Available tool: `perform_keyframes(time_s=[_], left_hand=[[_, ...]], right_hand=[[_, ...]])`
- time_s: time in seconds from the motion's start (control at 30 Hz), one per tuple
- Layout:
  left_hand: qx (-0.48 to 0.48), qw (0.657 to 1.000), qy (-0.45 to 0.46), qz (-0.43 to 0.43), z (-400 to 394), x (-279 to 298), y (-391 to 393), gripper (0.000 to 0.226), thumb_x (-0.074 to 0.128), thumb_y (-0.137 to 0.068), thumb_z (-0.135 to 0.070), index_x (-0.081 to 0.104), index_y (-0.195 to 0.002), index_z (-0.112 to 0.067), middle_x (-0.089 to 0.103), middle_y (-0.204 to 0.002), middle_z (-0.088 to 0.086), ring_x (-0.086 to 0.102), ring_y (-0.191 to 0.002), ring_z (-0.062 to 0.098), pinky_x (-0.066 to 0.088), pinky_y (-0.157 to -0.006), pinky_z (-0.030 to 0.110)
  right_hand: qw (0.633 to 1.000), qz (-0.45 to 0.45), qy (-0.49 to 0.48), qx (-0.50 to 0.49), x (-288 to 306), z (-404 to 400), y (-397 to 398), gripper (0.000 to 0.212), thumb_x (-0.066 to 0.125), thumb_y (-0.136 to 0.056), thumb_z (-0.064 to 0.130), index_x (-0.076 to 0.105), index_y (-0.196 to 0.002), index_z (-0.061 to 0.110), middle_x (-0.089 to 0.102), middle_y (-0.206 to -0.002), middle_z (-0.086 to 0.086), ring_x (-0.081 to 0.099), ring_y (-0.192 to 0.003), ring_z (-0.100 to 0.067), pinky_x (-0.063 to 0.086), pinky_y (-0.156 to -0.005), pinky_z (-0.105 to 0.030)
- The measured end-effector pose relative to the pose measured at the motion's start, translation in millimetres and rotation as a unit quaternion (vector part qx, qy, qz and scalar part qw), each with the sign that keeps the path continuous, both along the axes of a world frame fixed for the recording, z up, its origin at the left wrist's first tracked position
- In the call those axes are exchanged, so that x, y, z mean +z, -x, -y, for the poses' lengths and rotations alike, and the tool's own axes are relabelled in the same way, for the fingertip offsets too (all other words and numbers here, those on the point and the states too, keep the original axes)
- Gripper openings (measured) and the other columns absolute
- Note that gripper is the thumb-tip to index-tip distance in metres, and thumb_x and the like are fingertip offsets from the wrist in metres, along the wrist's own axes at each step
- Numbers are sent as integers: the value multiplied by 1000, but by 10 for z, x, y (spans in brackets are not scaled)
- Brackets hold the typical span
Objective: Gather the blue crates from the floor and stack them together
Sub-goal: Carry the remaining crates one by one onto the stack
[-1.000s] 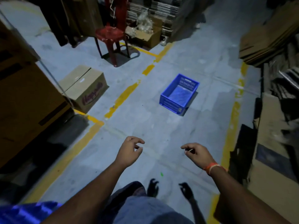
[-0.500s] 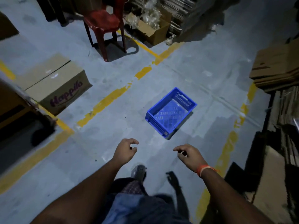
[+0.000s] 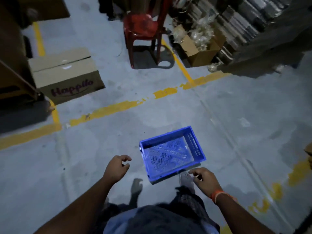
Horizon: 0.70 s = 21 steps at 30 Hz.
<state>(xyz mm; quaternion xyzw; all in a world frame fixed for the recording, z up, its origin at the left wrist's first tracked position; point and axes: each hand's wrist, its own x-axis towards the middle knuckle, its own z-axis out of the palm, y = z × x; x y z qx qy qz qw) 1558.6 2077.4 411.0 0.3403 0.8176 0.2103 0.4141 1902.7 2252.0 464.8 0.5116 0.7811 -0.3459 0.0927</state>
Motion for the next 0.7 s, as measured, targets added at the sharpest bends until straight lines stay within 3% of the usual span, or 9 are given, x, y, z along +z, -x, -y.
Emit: perform_keyframes(time_s=[0.07,0.13,0.23,0.3,0.37,0.43,0.53,0.6,0.7], left_hand=[[60,998,13,8,-280,-156,-459,24,63,-89,-15,69,-111,-23,62,-113,-1,68,-81,15,46,-77,26],[124,992,22,21,-544,-252,-939,23,64,-89,-15,70,-110,-25,62,-113,-2,69,-80,12,45,-75,26],[155,987,30,42,-849,-347,-1573,27,68,-86,-12,71,-108,-28,61,-110,-4,67,-83,5,46,-75,16],[156,986,34,46,-1013,-491,-1864,32,70,-84,-9,71,-108,-29,62,-109,-3,66,-90,8,43,-79,3],[182,981,42,44,-1151,-730,-2033,33,71,-83,-7,71,-108,-29,61,-108,-5,64,-96,10,43,-81,2],[224,973,53,35,-1258,-1048,-2096,34,72,-81,-9,70,-107,-32,61,-108,-7,63,-98,11,46,-85,9],[257,964,72,9,-1348,-1690,-2057,34,74,-79,-21,69,-109,-38,61,-110,-5,61,-100,12,52,-91,33],[255,963,90,-15,-1400,-2158,-1971,34,74,-77,-27,70,-109,-37,63,-108,-5,60,-104,16,51,-94,38],[270,955,118,-46,-1545,-2749,-1876,38,79,-75,-18,72,-111,-28,60,-113,9,54,-113,27,44,-103,37]], right_hand=[[999,-18,17,42,-204,-629,-216,24,63,-78,30,71,-100,33,55,-84,23,56,-68,8,39,-69,-8],[995,-33,18,89,-402,-1203,-429,37,57,-69,46,71,-101,32,57,-85,17,57,-67,7,37,-68,-3],[993,-31,24,114,-670,-1850,-711,29,66,-74,28,72,-102,28,58,-87,11,56,-69,6,35,-70,0],[993,-46,15,112,-912,-2179,-852,31,71,-74,17,72,-102,31,61,-88,9,59,-70,0,41,-72,-5],[991,-60,8,116,-1204,-2435,-926,38,75,-71,9,71,-101,32,62,-89,7,61,-72,-7,47,-71,-16],[991,-54,3,122,-1508,-2608,-949,40,76,-70,8,71,-102,31,62,-90,6,61,-75,-12,49,-70,-24],[990,-49,5,130,-2070,-2866,-990,45,77,-69,5,71,-106,30,60,-93,6,60,-80,-14,49,-71,-26],[991,-47,17,127,-2491,-3008,-1014,44,77,-71,6,71,-109,27,58,-96,4,60,-85,-17,52,-74,-31],[990,-27,17,139,-3111,-3191,-973,42,76,-75,9,70,-113,23,56,-99,1,57,-90,-16,51,-84,-34]])
